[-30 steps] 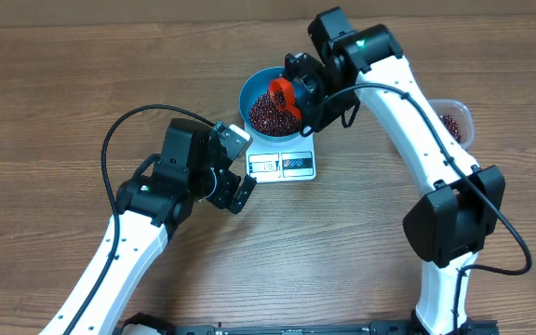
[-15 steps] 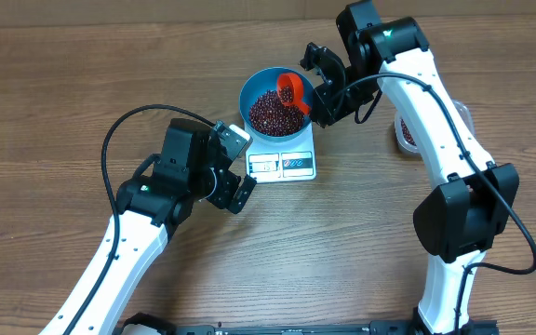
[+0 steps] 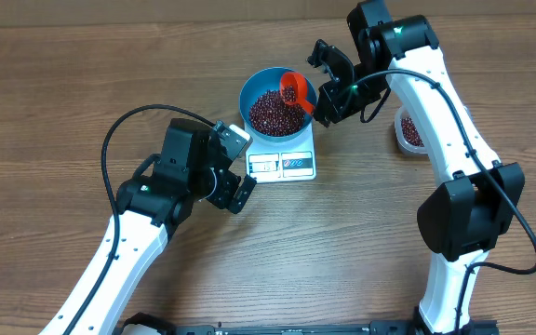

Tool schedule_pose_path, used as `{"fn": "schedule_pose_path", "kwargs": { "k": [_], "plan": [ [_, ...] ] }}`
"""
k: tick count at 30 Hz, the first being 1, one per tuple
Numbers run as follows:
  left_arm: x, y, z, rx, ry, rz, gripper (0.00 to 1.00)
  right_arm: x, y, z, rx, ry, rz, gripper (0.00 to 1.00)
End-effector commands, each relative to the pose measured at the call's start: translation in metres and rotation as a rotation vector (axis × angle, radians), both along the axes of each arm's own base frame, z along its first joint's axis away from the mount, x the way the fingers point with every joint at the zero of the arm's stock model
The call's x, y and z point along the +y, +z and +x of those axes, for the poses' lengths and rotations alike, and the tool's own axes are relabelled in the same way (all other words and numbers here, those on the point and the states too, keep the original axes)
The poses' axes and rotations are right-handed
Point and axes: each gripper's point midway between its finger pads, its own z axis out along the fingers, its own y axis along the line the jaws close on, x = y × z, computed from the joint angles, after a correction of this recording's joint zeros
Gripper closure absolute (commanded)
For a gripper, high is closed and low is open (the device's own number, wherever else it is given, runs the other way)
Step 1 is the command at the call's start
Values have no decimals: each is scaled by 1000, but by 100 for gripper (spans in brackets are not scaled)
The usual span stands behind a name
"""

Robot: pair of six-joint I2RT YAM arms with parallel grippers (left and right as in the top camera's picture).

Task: Scoop item into bowl and weigh 150g on scale
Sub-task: 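Move the empty scoop back right to the bean tub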

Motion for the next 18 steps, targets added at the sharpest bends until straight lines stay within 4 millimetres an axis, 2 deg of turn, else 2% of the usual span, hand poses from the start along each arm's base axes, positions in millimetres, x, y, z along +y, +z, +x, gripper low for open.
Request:
{"fn": "schedule_pose_path", "kwargs": {
  "k": [1, 5, 11, 14, 18],
  "plan": [
    [2, -2, 1, 8, 16, 1, 0, 4, 25, 1, -59, 8, 42, 96],
    [2, -3, 1, 9, 16, 1, 0, -2, 45, -1, -78, -8, 89, 96],
    [2, -3, 1, 9, 16, 1, 0, -36, 87, -9, -118, -52, 199, 96],
    [2, -3, 1, 9, 16, 1, 0, -64, 103, -12, -130, -107, 236, 96],
    [2, -3, 1, 9, 16, 1, 0, -112, 109, -11, -125, -232, 234, 96]
  ]
}}
